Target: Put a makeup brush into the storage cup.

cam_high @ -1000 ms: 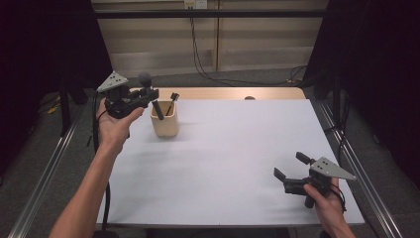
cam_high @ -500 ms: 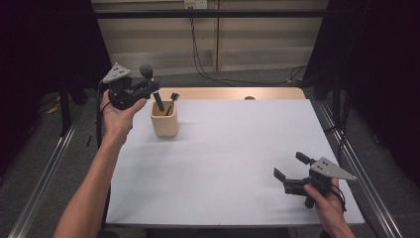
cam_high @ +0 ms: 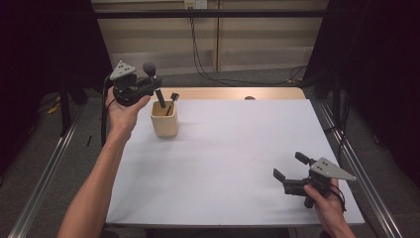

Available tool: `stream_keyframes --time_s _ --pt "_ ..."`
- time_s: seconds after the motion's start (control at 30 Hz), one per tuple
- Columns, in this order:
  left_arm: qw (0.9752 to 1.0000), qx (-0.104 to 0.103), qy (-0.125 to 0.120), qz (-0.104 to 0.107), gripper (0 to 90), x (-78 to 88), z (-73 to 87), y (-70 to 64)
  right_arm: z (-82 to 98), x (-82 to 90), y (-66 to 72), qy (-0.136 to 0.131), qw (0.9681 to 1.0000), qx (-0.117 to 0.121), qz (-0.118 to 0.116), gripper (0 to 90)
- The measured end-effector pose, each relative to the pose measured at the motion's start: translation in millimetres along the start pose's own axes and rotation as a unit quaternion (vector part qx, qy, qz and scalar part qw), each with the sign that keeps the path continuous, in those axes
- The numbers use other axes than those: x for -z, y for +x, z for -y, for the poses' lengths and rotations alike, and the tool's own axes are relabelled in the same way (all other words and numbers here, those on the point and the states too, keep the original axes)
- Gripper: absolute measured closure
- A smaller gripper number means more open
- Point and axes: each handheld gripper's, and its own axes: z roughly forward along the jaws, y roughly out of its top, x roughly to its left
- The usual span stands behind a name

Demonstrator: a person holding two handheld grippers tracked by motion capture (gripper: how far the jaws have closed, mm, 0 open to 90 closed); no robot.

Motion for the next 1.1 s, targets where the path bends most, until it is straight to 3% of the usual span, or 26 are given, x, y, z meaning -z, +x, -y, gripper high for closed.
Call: stream_keyframes --time_s 0.3,1.1 --pt "0.9999 -0.006 0.009 -0.012 70.4 -11.6 5.8 6.4 0.1 0.3 -0.2 -0.001 1.0 -0.002 -0.001 0.0" --pt "0.9993 0.004 0.029 -0.025 70.3 -23.6 22.5 19.5 0.5 0.3 -0.4 0.0 1.0 0.0 -0.006 0.0"
